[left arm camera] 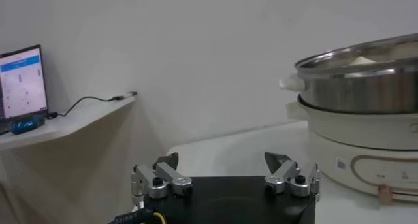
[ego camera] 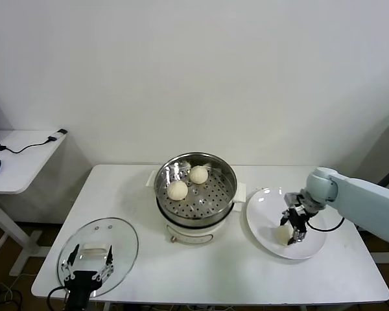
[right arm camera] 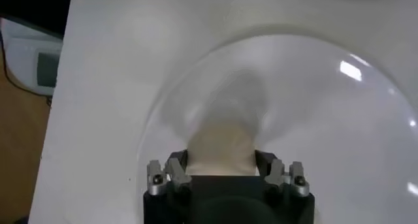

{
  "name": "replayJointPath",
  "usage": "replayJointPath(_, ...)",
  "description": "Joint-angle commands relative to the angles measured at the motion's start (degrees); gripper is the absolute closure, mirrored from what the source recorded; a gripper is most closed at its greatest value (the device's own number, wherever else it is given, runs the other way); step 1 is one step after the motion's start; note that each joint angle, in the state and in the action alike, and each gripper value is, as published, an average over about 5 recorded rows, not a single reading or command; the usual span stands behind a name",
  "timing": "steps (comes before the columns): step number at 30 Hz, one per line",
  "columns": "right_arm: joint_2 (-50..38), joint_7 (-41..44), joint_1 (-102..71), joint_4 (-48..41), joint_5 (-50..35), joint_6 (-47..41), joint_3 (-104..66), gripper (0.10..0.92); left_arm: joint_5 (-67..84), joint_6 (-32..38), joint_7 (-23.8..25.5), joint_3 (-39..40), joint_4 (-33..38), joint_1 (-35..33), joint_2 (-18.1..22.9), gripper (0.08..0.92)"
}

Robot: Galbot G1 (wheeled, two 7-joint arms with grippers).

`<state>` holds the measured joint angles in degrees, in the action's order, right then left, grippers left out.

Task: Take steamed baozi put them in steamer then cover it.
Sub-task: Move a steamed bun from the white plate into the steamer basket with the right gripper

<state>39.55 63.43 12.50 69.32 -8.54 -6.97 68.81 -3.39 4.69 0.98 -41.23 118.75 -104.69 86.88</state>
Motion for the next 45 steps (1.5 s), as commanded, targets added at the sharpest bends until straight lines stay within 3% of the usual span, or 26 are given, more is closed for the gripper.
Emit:
replayJointPath(1,3.84,3.01,14.49,-1.45,0.07,13.02,6.77,0.352,-0.04,-0.01,0.04,0.12,0.06,-0.13,-0.11,0.177)
replayJointPath(8,14.85,6.44,31.75,-6.49,-0.57,28.47,15.04,0.355,-0.56,-0.33,0.06,0.53,0.33,-0.03,-0.06,0.177)
replayJointPath(17,28.76,6.37,36.05,-9.58,2.51,40.78,13.02,0.355,-0.94,-0.53,0.06,0.79,0.66,-0.16,0.07,0.177)
replayJointPath(28,38.21,6.12,27.01,-4.28,6.93,41.98,10.49,0.355,-0.73,-0.34,0.04,0.5,0.95,-0.99,-0.35,0.177)
replayJointPath(34,40.01,5.45,21.4,-1.98,11.73,43.43,10.47,0.355,-0.7,-0.44,0.03,0.43,0.7,-0.81,-0.34,0.177)
replayJointPath(45,40.22,5.43,18.73,-0.49,11.25,43.54,11.42,0.355,-0.16,0.08,-0.05,-0.04,-0.68,-1.1,-0.5,0.177)
